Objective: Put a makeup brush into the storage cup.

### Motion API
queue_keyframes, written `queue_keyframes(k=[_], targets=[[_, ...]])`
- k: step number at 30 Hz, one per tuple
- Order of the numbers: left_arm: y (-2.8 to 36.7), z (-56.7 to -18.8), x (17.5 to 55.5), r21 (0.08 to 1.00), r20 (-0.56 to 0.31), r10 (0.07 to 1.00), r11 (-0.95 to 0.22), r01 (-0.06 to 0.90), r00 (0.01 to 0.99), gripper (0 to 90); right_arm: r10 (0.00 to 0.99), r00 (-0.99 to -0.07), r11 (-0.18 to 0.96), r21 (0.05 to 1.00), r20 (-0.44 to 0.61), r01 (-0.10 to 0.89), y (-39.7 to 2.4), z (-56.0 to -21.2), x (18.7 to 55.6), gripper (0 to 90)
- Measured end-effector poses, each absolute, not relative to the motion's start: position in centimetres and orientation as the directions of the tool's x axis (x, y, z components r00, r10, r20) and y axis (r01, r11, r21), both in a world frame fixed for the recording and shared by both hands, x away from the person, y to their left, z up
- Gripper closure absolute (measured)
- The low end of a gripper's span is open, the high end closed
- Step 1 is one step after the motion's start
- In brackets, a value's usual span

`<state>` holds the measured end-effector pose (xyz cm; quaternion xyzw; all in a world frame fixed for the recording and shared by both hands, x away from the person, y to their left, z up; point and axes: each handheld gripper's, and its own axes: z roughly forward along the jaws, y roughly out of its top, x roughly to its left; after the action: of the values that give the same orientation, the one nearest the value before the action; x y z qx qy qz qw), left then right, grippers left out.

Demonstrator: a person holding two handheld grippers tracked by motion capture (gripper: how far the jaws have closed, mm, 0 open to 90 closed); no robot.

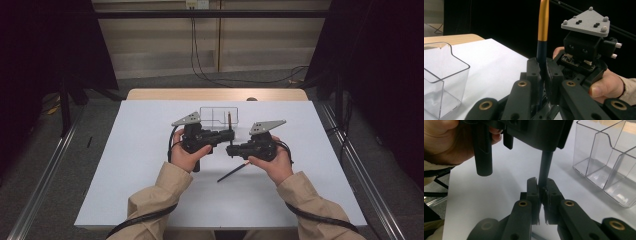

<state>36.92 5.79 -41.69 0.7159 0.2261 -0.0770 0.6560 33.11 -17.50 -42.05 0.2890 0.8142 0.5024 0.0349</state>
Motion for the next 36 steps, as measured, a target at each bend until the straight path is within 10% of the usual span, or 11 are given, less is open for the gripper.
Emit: queue_keyframes(k=[8, 24, 36], targets=[[6.3, -41.6, 37.0, 0.906, -0.405, 0.239, -0.028, 0.423, 0.883, 83.7, 0.512, -0.831, 0.344, 0.835, 0.217, 0.430, -17.4, -42.1, 33.0, 80.1], [7.7, -41.5, 37.3, 0.914, -0.379, 0.281, -0.037, 0.404, 0.882, 83.7, 0.559, -0.802, 0.301, 0.849, 0.212, 0.434, -18.9, -41.3, 33.0, 25.6], [7.8, -41.8, 37.1, 0.914, -0.381, 0.281, -0.029, 0.405, 0.881, 83.6, 0.587, -0.775, 0.187, 0.892, 0.234, 0.411, -19.7, -40.0, 33.0, 8.3]])
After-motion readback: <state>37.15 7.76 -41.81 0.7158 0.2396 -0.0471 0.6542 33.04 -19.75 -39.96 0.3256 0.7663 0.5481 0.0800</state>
